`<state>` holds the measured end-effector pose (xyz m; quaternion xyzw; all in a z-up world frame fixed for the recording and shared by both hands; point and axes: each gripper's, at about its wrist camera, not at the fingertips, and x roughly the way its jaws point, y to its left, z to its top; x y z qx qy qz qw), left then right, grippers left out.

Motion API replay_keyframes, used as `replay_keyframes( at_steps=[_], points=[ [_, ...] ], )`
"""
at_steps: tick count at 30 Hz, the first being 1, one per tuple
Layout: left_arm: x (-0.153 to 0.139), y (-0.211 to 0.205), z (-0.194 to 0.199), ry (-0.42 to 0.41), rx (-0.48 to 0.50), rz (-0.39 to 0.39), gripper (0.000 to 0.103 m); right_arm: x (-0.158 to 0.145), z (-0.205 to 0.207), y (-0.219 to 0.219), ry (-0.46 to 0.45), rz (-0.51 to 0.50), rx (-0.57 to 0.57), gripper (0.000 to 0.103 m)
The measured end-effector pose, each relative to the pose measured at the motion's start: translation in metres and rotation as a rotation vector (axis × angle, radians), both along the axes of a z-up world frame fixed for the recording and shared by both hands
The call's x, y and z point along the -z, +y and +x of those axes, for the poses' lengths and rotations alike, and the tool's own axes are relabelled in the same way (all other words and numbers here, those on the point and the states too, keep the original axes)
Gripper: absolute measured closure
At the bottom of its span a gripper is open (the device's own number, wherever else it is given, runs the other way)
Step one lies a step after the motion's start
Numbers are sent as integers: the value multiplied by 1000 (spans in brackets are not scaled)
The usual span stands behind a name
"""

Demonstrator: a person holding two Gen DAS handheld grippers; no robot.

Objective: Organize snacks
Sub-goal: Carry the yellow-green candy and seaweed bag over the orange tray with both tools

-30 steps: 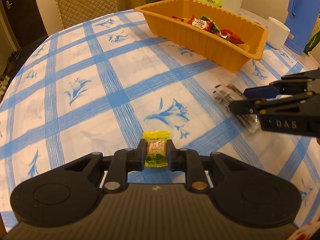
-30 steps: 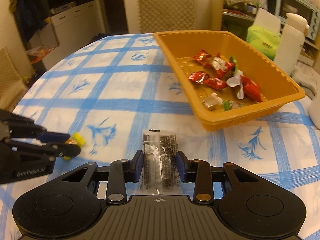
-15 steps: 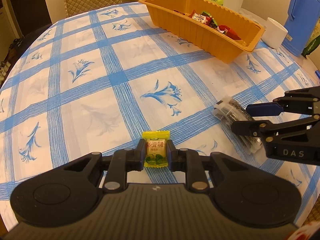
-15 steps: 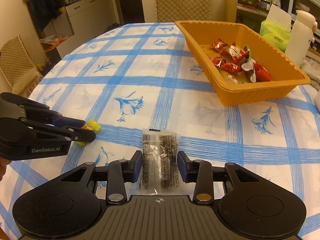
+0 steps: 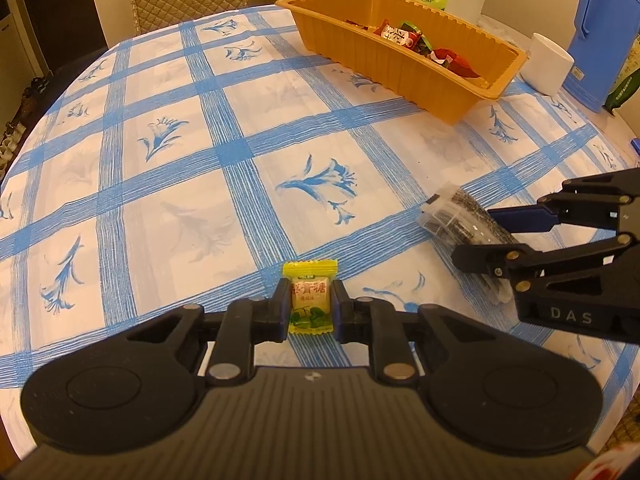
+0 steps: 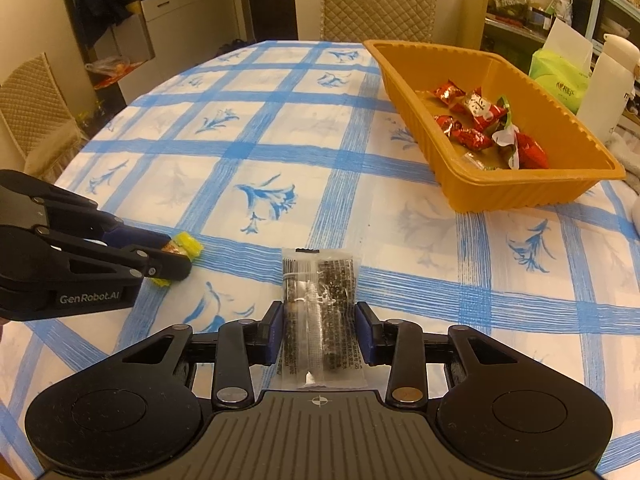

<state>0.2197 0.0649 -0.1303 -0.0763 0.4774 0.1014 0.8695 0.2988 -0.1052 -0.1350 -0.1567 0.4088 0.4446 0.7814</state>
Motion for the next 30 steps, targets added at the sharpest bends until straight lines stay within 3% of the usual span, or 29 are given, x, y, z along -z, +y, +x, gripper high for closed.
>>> replay_keyframes(
  at_steps=[16, 30],
  points=[
    [-52, -15, 11, -111, 36, 7, 85, -53, 19, -36, 46, 141, 83, 65],
    [-93, -13, 97, -241, 87, 23, 85, -90, 96, -44, 8, 241, 191, 65]
  ],
)
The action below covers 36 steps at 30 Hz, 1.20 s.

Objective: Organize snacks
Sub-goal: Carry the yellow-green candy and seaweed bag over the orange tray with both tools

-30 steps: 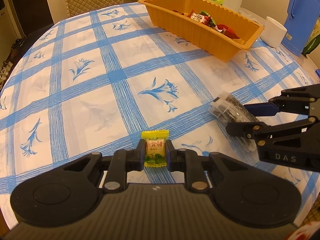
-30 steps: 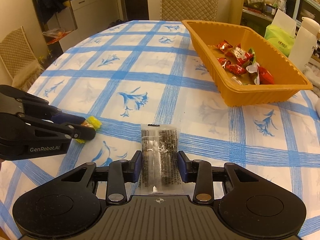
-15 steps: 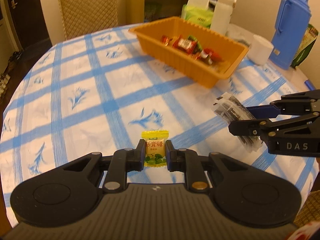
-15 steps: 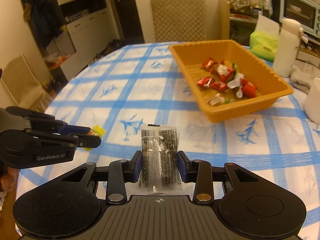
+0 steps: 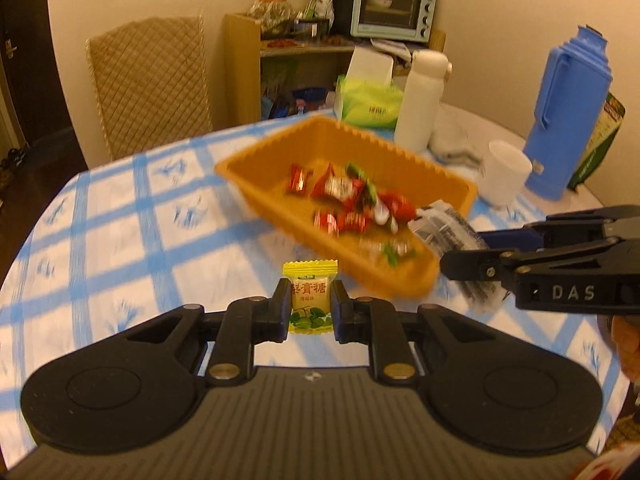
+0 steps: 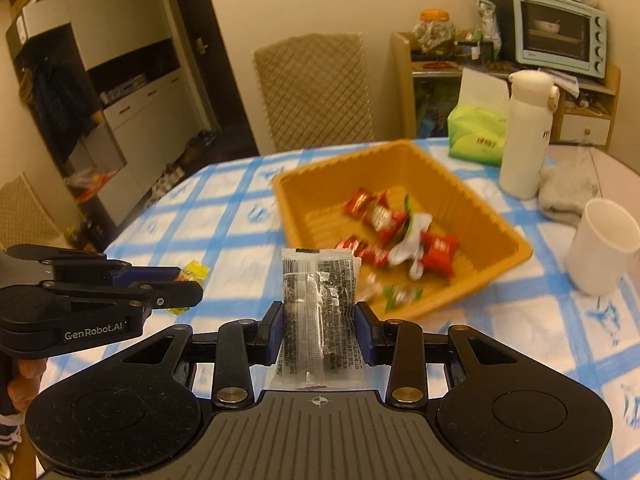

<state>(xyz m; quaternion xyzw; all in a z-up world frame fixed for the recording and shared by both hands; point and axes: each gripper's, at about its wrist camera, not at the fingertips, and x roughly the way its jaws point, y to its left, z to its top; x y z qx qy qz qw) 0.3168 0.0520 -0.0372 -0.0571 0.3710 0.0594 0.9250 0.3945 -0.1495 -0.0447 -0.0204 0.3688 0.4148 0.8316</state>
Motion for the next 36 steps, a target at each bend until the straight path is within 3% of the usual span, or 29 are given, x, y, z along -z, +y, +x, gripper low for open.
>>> replay_keyframes(
  at_steps=[13, 36],
  points=[
    [-15, 26, 92, -49, -12, 10, 85, -7, 71, 38, -10, 57, 27, 65],
    [36, 68, 175, 65, -87, -41, 85, 37, 138, 94, 33, -25, 81, 65]
  ],
)
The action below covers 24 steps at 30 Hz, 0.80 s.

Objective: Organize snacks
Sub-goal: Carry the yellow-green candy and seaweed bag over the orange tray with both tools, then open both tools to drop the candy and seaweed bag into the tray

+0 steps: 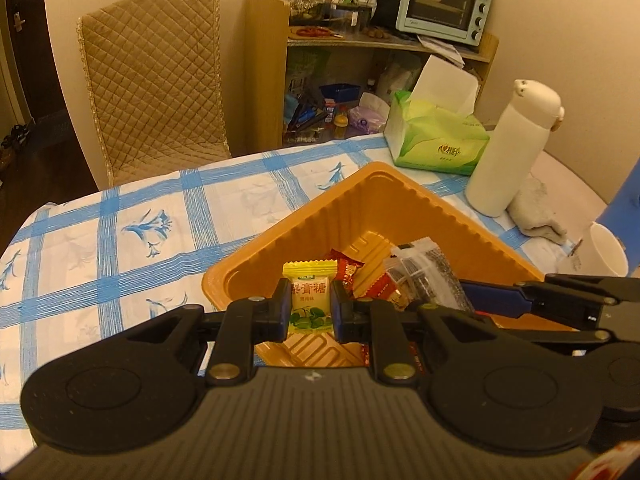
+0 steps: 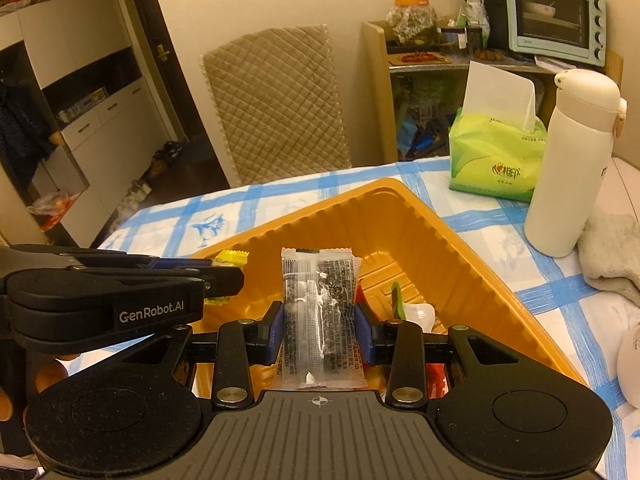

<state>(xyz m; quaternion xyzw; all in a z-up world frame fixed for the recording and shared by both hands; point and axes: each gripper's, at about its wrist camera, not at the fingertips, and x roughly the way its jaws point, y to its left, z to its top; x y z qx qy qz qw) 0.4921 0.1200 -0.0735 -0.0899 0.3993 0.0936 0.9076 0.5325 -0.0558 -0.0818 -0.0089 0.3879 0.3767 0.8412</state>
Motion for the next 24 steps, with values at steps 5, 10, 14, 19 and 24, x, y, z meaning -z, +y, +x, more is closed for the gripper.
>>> replay_keyframes(
  at_steps=[5, 10, 14, 19, 24],
  points=[
    [10, 3, 8, 24, -7, -20, 85, 6, 6, 1, 7, -12, 9, 65],
    [16, 5, 13, 37, -4, -25, 85, 8, 10, 0, 11, -17, 15, 65],
    [17, 7, 14, 38, -7, -24, 85, 10, 12, 1, 17, -18, 19, 65],
    [18, 11, 15, 38, -22, -28, 71, 12, 12, 4, 19, -22, 15, 65],
    [17, 16, 15, 36, -27, -27, 69, 14, 13, 8, 18, -24, 3, 65]
  ],
)
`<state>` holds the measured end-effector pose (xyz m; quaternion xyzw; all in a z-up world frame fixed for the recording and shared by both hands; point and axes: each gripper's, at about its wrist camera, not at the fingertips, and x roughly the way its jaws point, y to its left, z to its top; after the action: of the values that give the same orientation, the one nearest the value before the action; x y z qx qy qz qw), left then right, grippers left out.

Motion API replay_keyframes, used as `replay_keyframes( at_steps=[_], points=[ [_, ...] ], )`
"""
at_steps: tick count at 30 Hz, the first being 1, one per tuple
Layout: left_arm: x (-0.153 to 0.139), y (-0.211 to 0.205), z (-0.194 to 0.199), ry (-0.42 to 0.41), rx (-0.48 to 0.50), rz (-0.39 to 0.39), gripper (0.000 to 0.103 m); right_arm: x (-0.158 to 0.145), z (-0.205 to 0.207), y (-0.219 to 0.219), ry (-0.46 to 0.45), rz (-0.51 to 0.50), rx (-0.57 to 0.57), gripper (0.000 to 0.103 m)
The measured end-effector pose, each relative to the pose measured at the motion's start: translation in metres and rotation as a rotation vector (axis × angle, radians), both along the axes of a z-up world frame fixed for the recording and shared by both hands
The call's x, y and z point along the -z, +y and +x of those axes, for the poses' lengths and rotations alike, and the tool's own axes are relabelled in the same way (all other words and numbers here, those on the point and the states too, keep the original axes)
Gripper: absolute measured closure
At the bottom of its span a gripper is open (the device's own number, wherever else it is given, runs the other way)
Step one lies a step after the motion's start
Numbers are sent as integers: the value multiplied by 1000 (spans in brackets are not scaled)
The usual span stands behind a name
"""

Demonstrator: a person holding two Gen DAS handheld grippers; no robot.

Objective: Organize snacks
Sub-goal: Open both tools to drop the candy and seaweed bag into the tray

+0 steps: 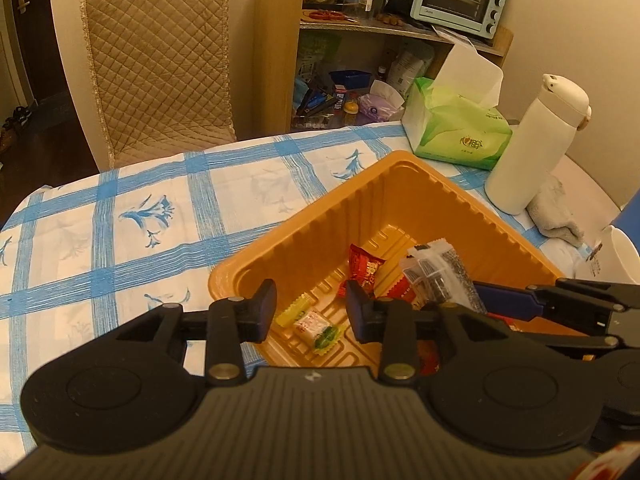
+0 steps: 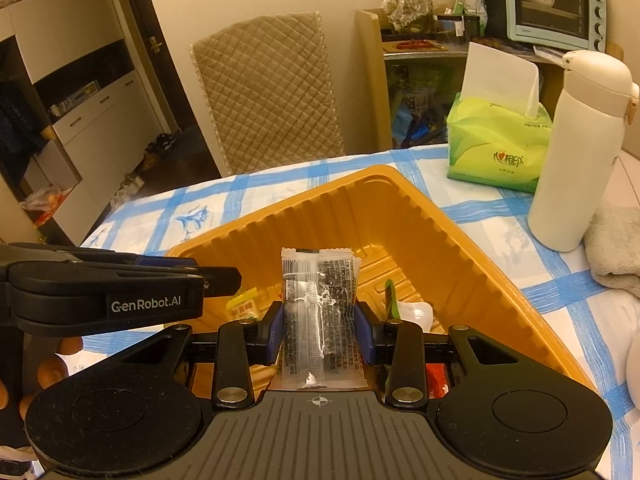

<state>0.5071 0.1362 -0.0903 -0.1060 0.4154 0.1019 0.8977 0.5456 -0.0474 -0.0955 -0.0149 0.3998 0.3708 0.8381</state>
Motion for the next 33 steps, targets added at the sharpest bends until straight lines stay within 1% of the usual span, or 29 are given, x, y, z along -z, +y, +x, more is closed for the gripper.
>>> replay_keyframes(
  at_steps=[11, 15, 20, 22, 24, 25, 27, 29, 33],
  points=[
    [-3, 8, -2, -7, -3, 0, 69, 3, 3, 9, 1, -1, -11, 65],
    [-4, 8, -3, -10, -3, 3, 68, 2, 3, 7, -6, 22, -2, 65],
    [-10, 9, -6, -23, -5, 6, 62, -1, 5, 4, 5, 37, 17, 65],
    [-11, 9, -10, -29, -4, 8, 61, -1, 4, 3, 2, 33, 18, 64],
    [-14, 7, -12, -33, -1, 10, 58, -2, 2, 1, 1, 25, 15, 63],
    [-15, 7, -14, -36, 1, 12, 57, -3, 1, 0, -3, 22, 16, 62],
    [-18, 5, -17, -43, 5, 14, 57, -5, -1, -4, -10, 21, 20, 55],
    [-21, 4, -21, -48, 5, 15, 52, -8, -6, -9, -17, 26, 28, 43],
    [-31, -1, -31, -70, 7, 19, 47, -17, -14, -22, -43, 31, 36, 32]
  ],
)
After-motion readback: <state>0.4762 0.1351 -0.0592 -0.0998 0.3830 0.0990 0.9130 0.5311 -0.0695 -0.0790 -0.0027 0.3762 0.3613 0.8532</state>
